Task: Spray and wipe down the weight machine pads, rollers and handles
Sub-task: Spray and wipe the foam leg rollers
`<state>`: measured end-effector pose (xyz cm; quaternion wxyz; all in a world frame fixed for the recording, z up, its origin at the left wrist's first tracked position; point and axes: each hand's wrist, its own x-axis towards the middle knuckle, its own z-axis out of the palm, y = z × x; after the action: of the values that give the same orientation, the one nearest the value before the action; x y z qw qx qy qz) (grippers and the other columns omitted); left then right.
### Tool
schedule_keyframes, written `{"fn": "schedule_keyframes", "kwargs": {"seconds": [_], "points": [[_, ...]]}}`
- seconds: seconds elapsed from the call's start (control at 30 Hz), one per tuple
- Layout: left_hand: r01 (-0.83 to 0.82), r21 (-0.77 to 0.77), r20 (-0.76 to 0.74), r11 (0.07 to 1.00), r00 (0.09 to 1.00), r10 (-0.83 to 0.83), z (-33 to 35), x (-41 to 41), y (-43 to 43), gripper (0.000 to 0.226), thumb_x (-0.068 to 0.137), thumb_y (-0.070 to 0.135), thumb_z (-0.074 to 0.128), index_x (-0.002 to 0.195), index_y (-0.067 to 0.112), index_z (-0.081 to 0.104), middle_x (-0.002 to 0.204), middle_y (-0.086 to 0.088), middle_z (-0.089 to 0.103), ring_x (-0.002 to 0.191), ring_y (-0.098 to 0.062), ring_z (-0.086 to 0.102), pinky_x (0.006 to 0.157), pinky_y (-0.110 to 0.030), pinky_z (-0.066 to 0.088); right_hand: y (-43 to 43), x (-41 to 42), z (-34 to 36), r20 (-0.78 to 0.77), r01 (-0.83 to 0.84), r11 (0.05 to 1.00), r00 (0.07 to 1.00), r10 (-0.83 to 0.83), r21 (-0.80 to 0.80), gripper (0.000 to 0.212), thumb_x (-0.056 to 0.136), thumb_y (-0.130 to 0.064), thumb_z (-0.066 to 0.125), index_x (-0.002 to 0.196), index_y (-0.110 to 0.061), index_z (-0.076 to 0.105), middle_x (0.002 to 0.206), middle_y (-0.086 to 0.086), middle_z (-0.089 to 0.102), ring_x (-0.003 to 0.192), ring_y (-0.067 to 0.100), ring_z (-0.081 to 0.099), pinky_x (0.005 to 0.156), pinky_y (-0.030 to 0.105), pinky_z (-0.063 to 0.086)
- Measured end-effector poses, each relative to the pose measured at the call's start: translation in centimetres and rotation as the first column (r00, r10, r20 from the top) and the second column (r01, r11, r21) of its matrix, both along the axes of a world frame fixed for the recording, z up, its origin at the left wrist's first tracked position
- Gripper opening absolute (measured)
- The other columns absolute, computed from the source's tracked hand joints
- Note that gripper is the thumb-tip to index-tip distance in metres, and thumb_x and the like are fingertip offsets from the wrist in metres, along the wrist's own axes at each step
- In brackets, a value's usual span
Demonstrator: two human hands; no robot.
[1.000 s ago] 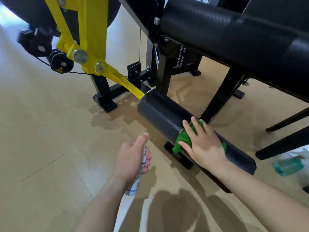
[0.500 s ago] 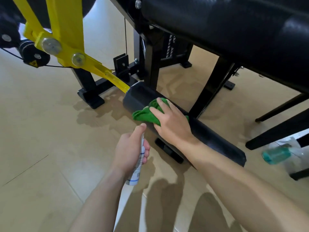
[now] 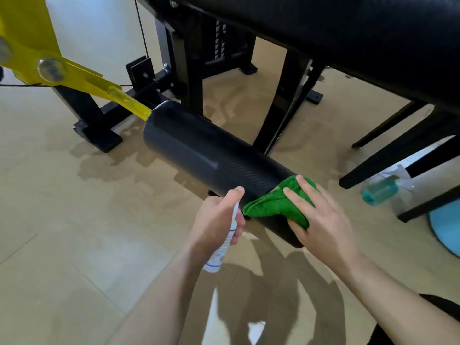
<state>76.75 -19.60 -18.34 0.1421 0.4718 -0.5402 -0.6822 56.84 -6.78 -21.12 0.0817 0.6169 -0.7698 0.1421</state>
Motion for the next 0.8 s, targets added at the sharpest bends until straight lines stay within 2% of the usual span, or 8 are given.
{"fn": "schedule_keyframes", "kwargs": {"seconds": [0.1, 0.17, 0.3, 0.4, 0.5, 0.6, 0.7, 0.8], "points": [[0.066, 0.044, 0.008, 0.997, 0.998, -0.066, -0.7, -0.8, 0.7, 0.062, 0.103, 0.047, 0.051, 0.059, 0.003, 0.055, 0.052, -0.016, 0.050, 0.041, -0.022, 0.043, 0.047, -0.023, 0.041, 1.7, -0.7, 0.1, 0.179, 0.150, 0.987, 0.974, -0.136, -0.065, 0.053, 0.080, -0.015, 0.081, 0.131, -0.017, 0.067, 0.148, 0.007, 0.054, 0.128, 0.031, 0.057, 0.109, 0.046, 0.044], [0.095, 0.059, -0.003, 0.994, 0.995, -0.095, -0.9, -1.4, 0.9, 0.063, 0.102, 0.048, 0.050, 0.055, 0.006, 0.053, 0.052, -0.016, 0.051, 0.042, -0.023, 0.044, 0.050, -0.026, 0.041, 2.1, -1.2, 1.1, 0.427, 0.348, 0.931, 0.862, -0.273, -0.108, 0.038, 0.088, -0.017, 0.073, 0.125, -0.021, 0.070, 0.135, -0.001, 0.064, 0.120, 0.013, 0.059, 0.108, 0.032, 0.043], [0.133, 0.023, 0.014, 0.991, 0.991, -0.134, -0.8, -2.9, 1.3, 0.061, 0.099, 0.049, 0.048, 0.054, 0.008, 0.052, 0.050, -0.012, 0.053, 0.043, -0.023, 0.046, 0.055, -0.028, 0.044, 1.6, -3.4, 3.7, 0.667, 0.617, 0.783, 0.616, -0.419, -0.078, 0.013, 0.101, -0.030, 0.057, 0.095, -0.025, 0.067, 0.079, -0.011, 0.066, 0.075, 0.013, 0.059, 0.066, 0.024, 0.042], [0.134, 0.010, 0.010, 0.991, 0.991, -0.134, -0.6, -4.1, 1.6, 0.061, 0.101, 0.045, 0.047, 0.053, 0.008, 0.052, 0.049, -0.011, 0.053, 0.042, -0.022, 0.046, 0.055, -0.029, 0.044, 2.1, -5.1, 4.0, 0.755, 0.686, 0.727, 0.496, -0.429, -0.038, 0.022, 0.103, -0.034, 0.054, 0.087, -0.023, 0.064, 0.079, -0.003, 0.064, 0.074, 0.015, 0.058, 0.068, 0.023, 0.045], [0.126, 0.004, 0.018, 0.992, 0.992, -0.126, -0.6, -4.8, 2.0, 0.061, 0.100, 0.046, 0.048, 0.052, 0.008, 0.051, 0.048, -0.011, 0.051, 0.042, -0.022, 0.046, 0.054, -0.027, 0.045, 2.2, -5.2, 3.3, 0.874, 0.640, 0.766, 0.335, -0.353, 0.064, 0.017, 0.103, -0.037, 0.054, 0.096, -0.032, 0.069, 0.095, -0.005, 0.073, 0.088, 0.013, 0.069, 0.084, 0.033, 0.054], [0.083, -0.021, -0.018, 0.996, 0.996, -0.083, -0.5, -5.2, 2.0, 0.064, 0.102, 0.045, 0.047, 0.052, 0.006, 0.050, 0.046, -0.013, 0.048, 0.043, -0.023, 0.044, 0.051, -0.026, 0.044, 1.7, -4.1, 2.2, 0.841, 0.464, 0.879, 0.430, -0.329, 0.107, 0.015, 0.102, -0.033, 0.057, 0.108, -0.030, 0.070, 0.095, -0.013, 0.073, 0.089, 0.006, 0.068, 0.083, 0.031, 0.052], [0.072, -0.034, -0.074, 0.997, 0.994, -0.075, 0.0, -5.1, 1.8, 0.064, 0.104, 0.044, 0.045, 0.055, 0.002, 0.053, 0.046, -0.015, 0.048, 0.044, -0.024, 0.043, 0.056, -0.030, 0.044, 1.8, -3.2, 2.1, 0.814, 0.426, 0.902, 0.497, -0.299, 0.072, 0.010, 0.097, -0.027, 0.065, 0.104, -0.031, 0.071, 0.091, -0.014, 0.072, 0.085, 0.005, 0.066, 0.074, 0.030, 0.049], [0.079, -0.021, -0.060, 0.997, 0.995, -0.080, 0.6, -5.0, 1.8, 0.063, 0.102, 0.046, 0.046, 0.056, 0.003, 0.053, 0.048, -0.015, 0.048, 0.046, -0.024, 0.044, 0.059, -0.032, 0.044, 2.9, -2.5, 2.3, 0.681, 0.330, 0.944, 0.691, -0.244, 0.004, 0.016, 0.088, -0.020, 0.075, 0.102, -0.028, 0.072, 0.104, -0.012, 0.069, 0.102, 0.005, 0.062, 0.089, 0.028, 0.048]]}}
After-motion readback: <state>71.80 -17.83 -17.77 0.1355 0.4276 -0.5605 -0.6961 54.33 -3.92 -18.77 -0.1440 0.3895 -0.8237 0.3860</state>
